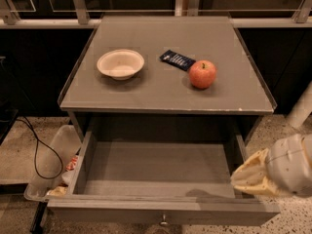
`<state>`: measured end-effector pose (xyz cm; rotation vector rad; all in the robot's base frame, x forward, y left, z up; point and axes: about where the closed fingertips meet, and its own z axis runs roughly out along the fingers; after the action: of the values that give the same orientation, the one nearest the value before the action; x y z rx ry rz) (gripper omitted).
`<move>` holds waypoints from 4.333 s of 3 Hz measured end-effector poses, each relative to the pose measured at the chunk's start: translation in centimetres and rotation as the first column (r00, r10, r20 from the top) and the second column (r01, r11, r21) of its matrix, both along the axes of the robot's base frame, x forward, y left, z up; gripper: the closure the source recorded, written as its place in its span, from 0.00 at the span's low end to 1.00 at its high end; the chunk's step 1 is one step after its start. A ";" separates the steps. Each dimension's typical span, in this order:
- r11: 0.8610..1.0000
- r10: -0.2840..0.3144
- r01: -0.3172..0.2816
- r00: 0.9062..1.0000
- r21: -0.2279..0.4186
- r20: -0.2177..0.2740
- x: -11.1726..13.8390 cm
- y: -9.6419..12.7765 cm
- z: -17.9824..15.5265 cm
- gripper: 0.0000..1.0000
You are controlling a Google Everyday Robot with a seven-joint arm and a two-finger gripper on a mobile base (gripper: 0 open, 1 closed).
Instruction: Close top drawer
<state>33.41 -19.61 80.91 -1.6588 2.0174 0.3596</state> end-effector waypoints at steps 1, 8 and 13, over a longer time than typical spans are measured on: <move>1.000 -0.001 0.001 1.000 0.028 -0.030 -1.9 1.5 -4.2 1.00; 0.996 0.016 -0.025 0.995 0.091 0.101 -2.0 2.5 -15.3 0.58; 0.993 -0.038 0.022 0.989 0.114 0.140 6.4 1.6 -15.6 0.42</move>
Offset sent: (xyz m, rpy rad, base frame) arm -0.0636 0.0334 -0.1167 0.0908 0.0354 0.0141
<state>39.82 -18.04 65.26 -1.5397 1.8811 0.3285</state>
